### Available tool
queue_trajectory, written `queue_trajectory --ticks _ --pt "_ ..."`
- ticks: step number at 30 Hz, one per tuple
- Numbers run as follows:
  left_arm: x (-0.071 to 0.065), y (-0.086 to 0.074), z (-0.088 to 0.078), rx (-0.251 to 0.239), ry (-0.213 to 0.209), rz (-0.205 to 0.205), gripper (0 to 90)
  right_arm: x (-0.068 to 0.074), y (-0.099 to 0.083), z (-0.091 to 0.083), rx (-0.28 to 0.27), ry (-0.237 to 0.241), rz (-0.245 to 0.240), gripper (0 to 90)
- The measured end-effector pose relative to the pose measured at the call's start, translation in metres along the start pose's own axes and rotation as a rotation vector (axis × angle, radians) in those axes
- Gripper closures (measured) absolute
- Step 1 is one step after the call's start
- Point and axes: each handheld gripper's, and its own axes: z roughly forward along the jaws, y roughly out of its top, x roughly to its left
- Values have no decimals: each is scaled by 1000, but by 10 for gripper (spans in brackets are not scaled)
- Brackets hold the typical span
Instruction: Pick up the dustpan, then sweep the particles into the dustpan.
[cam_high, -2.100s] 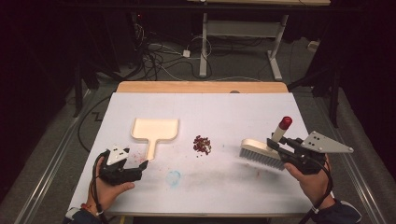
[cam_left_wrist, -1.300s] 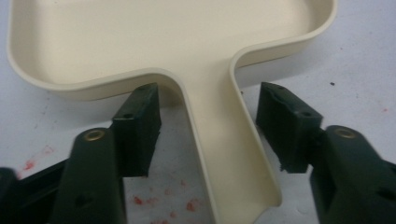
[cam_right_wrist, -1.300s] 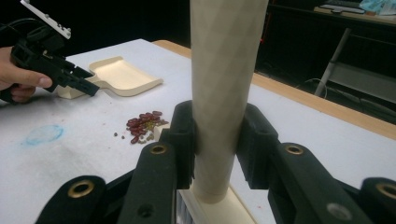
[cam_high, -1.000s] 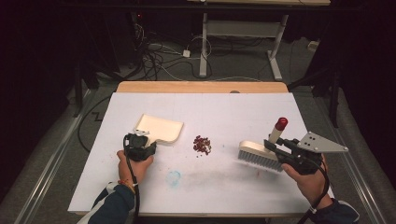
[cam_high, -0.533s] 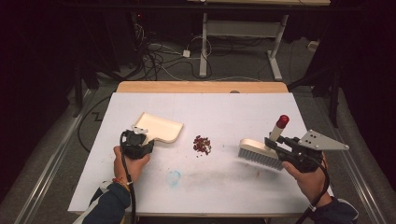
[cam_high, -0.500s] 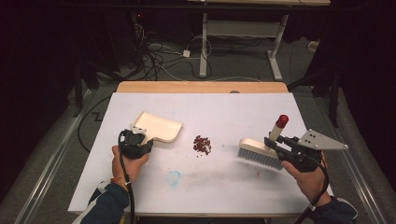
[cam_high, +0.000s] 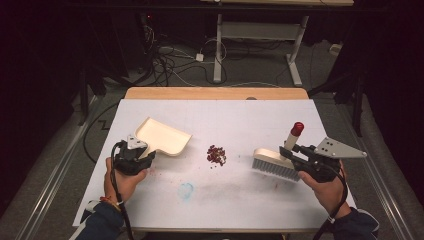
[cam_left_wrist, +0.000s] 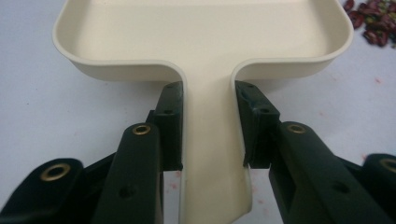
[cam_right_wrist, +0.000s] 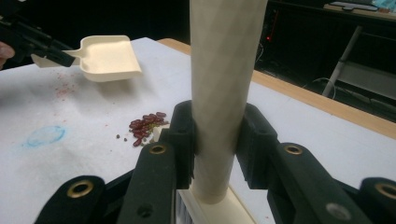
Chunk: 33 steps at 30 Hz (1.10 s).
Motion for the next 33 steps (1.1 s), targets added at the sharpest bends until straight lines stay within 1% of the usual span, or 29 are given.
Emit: queue_trajectory --ticks 4,6,7,8,9,10,11,12,13,14,16,17,18,19,22,23,24,26,28,29,33 --pt "-3 -4 -10 3 -20 56 641 -1 -1 0 4 -6 5 702" --pt "-3 -5 -12 6 -28 61 641 -1 0 2 6 -4 4 702" --pt "-2 -7 -16 8 -49 70 641 -1 0 3 3 -4 7 702" --pt "-2 -9 -19 10 -58 77 642 -1 -1 3 7 -2 13 702" --pt "-2 -9 -19 10 -58 77 642 -1 -1 4 11 -1 14 701" --pt "-3 -13 -22 17 -74 96 641 -2 -2 6 14 -1 15 702" --pt "-5 -15 -24 22 -81 107 641 -2 -2 7 17 -3 17 701" --pt "-6 -17 -26 24 -88 117 641 -3 -3 8 18 -7 15 702" --pt "-6 -17 -26 24 -88 117 641 -3 -3 9 23 -12 22 702" --pt "-8 -20 -30 33 -105 137 641 -4 -3 9 24 -16 24 702" --pt "-10 -24 -34 37 -119 141 641 -4 -4 10 22 -28 28 702" --pt "-10 -24 -34 37 -119 141 641 -4 -4 10 22 -28 28 702" --pt "-13 -28 -37 48 -139 158 641 -4 -4 11 22 -32 31 702" --pt "-15 -31 -38 54 -150 168 641 -5 -4 12 24 -33 28 701" --pt "-22 -35 -39 82 -181 196 641 -6 -3 16 28 -47 34 701" --pt "-25 -36 -39 87 -191 201 641 -7 -2 17 28 -48 41 702" --pt "-25 -36 -39 87 -191 201 641 -9 -1 19 25 -50 40 702" --pt "-36 -37 -38 100 -215 229 641 -12 2 23 20 -57 48 702" --pt "-41 -37 -36 106 -220 240 641 -15 5 27 15 -64 54 702" --pt "-44 -36 -34 115 -229 247 641 -16 7 30 12 -69 60 702" --pt "-51 -37 -28 138 -241 268 641 -19 17 47 6 -78 51 703"
